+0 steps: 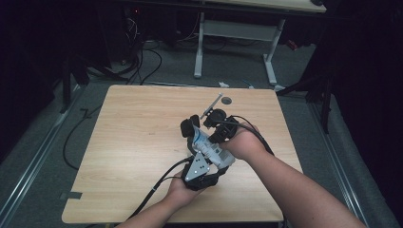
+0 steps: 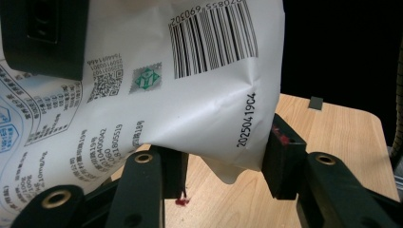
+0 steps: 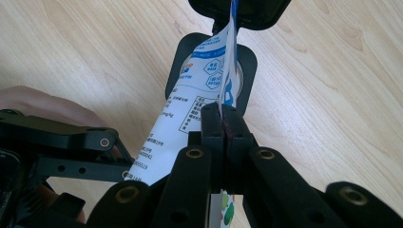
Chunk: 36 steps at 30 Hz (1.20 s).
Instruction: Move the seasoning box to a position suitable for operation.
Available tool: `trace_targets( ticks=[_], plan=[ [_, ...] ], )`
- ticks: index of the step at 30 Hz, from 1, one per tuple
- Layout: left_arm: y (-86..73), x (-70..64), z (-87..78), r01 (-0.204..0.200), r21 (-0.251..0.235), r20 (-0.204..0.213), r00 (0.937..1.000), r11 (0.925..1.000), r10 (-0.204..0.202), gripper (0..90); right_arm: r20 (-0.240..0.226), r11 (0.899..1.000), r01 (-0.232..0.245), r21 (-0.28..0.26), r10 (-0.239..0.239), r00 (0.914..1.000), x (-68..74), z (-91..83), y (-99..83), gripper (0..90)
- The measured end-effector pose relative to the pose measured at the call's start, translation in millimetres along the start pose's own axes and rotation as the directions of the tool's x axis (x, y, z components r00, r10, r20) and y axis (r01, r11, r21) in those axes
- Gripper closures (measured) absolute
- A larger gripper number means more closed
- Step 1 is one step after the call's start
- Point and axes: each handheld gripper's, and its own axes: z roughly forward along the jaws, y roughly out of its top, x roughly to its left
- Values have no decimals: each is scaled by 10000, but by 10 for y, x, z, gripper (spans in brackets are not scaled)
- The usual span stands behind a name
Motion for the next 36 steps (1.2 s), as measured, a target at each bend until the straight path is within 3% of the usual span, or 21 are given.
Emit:
trace_targets(
  ticks=[36],
  plan=[
    [-232,-97,40,-130,1096,-6,9999,9939,132,573,-271,9994,-174,302,182,9995,28,54,-212,895]
  ],
)
